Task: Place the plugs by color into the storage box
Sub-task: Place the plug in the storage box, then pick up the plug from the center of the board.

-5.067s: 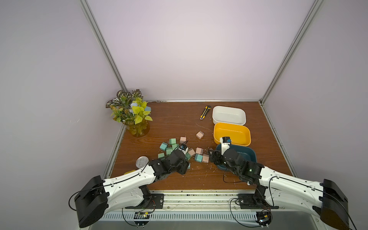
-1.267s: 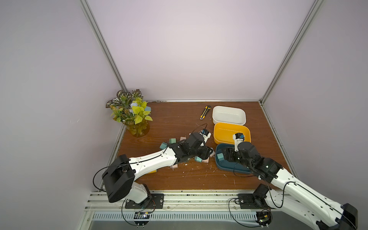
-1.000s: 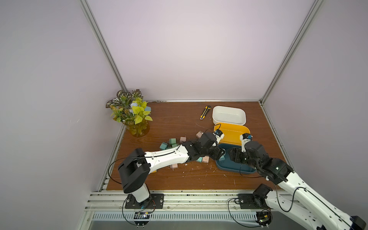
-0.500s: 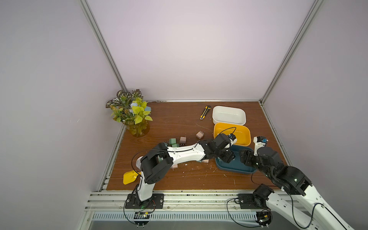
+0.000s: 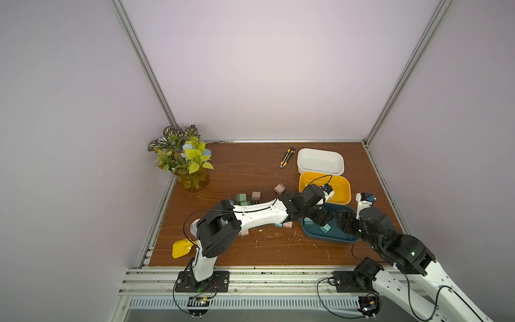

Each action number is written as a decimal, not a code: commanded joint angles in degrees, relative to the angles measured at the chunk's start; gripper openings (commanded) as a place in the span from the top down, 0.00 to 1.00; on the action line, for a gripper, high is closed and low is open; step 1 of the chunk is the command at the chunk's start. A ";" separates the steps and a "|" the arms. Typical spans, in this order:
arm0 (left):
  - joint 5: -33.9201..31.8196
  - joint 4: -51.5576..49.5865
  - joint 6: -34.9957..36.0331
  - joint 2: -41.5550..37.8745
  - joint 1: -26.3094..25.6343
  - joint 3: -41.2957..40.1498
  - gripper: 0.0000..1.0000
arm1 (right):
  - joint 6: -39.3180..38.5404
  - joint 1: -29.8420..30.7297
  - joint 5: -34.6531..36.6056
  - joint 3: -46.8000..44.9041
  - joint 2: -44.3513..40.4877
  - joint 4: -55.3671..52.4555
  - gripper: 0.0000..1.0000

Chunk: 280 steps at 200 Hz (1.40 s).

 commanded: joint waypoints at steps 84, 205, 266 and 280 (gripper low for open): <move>-5.12 -0.20 2.83 -5.14 -0.67 -2.77 0.34 | -3.72 -0.10 -6.79 -1.25 2.23 8.68 0.33; -5.21 2.05 1.80 -25.36 4.27 -21.62 0.35 | -11.17 -0.15 -14.94 4.98 13.59 18.01 0.38; -15.65 -4.92 5.95 -40.93 5.21 -28.59 0.32 | -14.53 0.21 -16.78 11.39 27.77 22.61 0.39; -18.96 -6.81 7.47 -42.77 5.39 -28.44 0.33 | -14.82 0.49 -16.62 13.07 30.63 23.01 0.39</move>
